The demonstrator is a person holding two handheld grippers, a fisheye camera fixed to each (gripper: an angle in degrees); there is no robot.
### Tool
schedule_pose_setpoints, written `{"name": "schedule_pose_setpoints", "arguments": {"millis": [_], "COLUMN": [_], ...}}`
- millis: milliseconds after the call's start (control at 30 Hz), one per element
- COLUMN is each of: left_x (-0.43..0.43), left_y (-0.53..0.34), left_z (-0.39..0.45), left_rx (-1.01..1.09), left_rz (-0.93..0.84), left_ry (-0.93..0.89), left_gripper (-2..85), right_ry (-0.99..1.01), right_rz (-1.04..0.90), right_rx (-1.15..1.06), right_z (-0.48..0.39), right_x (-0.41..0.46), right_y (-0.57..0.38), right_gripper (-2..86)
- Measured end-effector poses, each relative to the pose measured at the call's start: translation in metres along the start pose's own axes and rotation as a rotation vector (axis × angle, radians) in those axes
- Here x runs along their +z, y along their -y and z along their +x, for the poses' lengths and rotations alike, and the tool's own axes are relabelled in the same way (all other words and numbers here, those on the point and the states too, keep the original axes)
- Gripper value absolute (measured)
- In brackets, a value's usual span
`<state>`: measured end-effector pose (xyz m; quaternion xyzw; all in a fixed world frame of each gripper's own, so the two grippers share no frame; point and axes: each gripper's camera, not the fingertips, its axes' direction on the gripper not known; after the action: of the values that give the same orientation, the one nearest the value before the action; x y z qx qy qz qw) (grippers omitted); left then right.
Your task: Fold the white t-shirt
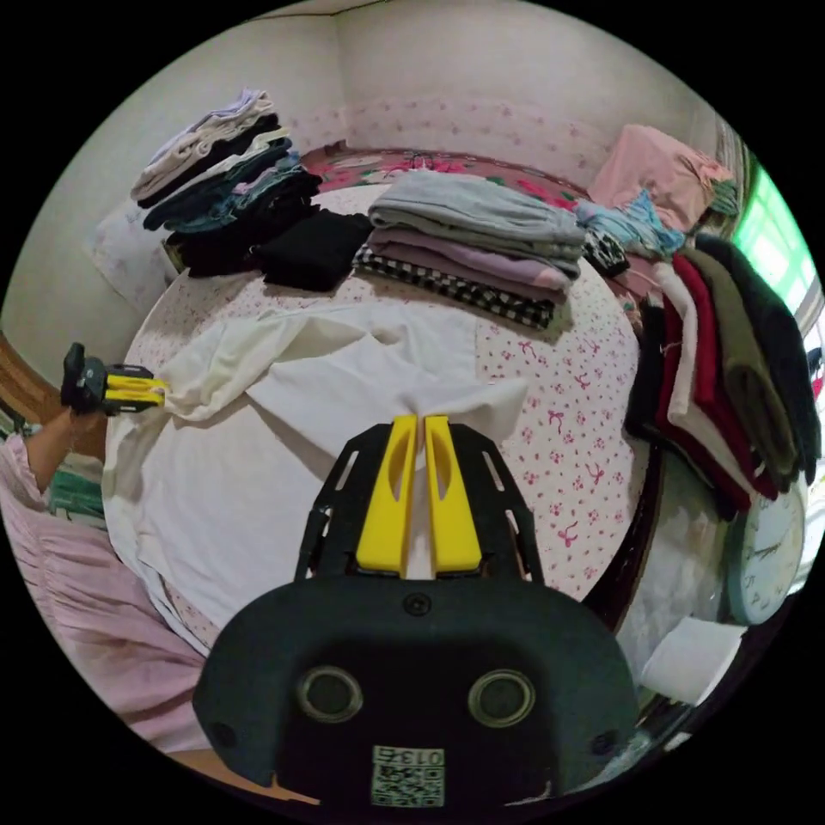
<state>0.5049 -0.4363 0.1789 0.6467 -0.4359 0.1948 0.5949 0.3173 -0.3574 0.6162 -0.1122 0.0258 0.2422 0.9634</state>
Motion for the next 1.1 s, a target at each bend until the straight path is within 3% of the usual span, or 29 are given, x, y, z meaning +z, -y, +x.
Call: {"name": "schedule_pose_setpoints", "arguments": {"millis": [100, 267, 400, 467, 533, 633, 767, 933, 1100], "left_x": [-0.029, -0.055, -0.018, 0.024, 0.041, 0.038, 0.01, 0.012, 0.037], "left_y": [-0.024, -0.112, -0.149, -0.162, -0.167, -0.186, -0.204, -0.146, -0.076], "left_z": [-0.048, -0.17, -0.234, -0.257, -0.261, -0.264, -0.261, -0.255, -0.238], "left_rx": [-0.146, -0.606, -0.857, -1.019, -1.048, -1.112, -1.124, -0.916, -0.773], "left_rz": [0.103, 0.288, 0.273, 0.175, 0.095, 0.16, 0.228, 0.182, 0.093], "left_ry": [-0.033, -0.074, -0.201, -0.298, -0.298, -0.317, -0.164, -0.136, -0.081], "left_gripper": [1.5, 1.3, 1.8, 2.5, 3.3, 4.2, 6.6, 7.5, 8.0], "right_ry": [-0.025, -0.08, -0.198, -0.154, -0.08, -0.016, 0.009, 0.058, 0.122], "right_rz": [0.054, 0.195, 0.331, 0.272, 0.096, 0.095, 0.065, -0.116, -0.065], "right_rx": [-0.132, -0.301, -0.221, -0.148, -0.101, -0.074, -0.02, 0.142, 0.174], "right_z": [-0.003, -0.019, -0.038, -0.031, -0.015, 0.011, 0.073, 0.137, 0.14], "right_x": [-0.021, -0.038, -0.023, 0.0, 0.037, 0.042, 0.042, 0.09, 0.109], "right_y": [0.044, 0.156, 0.266, 0.301, 0.317, 0.289, 0.204, 0.135, 0.143], "right_gripper": [1.6, 2.2, 3.8, 4.8, 5.1, 4.7, 5.6, 8.9, 9.8]}}
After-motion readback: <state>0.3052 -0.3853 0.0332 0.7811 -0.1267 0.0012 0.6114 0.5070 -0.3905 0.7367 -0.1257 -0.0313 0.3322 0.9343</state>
